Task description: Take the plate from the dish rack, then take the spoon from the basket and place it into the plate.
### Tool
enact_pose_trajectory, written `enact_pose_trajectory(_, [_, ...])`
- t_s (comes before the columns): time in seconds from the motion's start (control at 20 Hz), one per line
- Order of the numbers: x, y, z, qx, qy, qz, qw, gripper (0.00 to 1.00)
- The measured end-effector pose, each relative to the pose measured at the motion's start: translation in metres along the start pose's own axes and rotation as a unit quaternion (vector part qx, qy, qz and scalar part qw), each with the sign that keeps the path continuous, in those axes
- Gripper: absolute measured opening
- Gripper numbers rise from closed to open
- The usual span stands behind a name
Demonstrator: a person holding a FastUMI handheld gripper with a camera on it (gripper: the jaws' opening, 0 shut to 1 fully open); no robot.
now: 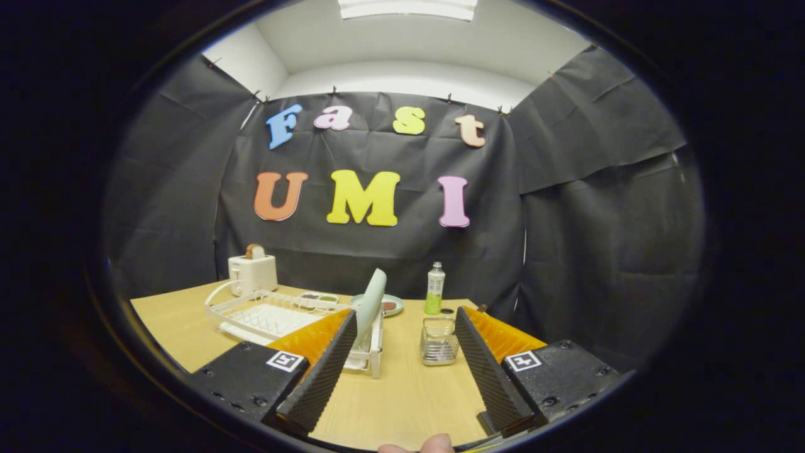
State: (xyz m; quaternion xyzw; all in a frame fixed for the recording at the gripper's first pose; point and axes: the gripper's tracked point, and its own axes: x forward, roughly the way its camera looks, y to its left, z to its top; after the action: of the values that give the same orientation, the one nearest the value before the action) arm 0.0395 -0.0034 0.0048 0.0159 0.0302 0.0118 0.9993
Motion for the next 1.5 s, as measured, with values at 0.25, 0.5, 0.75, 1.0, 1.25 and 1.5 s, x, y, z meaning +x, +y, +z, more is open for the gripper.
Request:
enact_pose_trajectory(0.25, [0.038,0.003,0.031,0.008,0.016,0.025,1.000,1.00])
enact_pose_trajectory(0.5, [0.087,0.022,0.065,-0.021,0.048,0.055,0.997,1.00])
enact_pose_trajectory(0.75, [0.150,0.031,0.088,-0.035,0.101,0.065,0.992,1.00])
enact_pose_trajectory(1.0, [0.202,0.043,0.082,0.002,0.188,0.084,0.979,1.00])
enact_pose_trajectory(1.25, [0.244,0.048,0.049,-0.017,0.275,0.071,0.959,1.00])
enact_pose_trajectory(1.5, [0.271,0.051,0.010,-0.013,0.365,0.060,0.929,1.00])
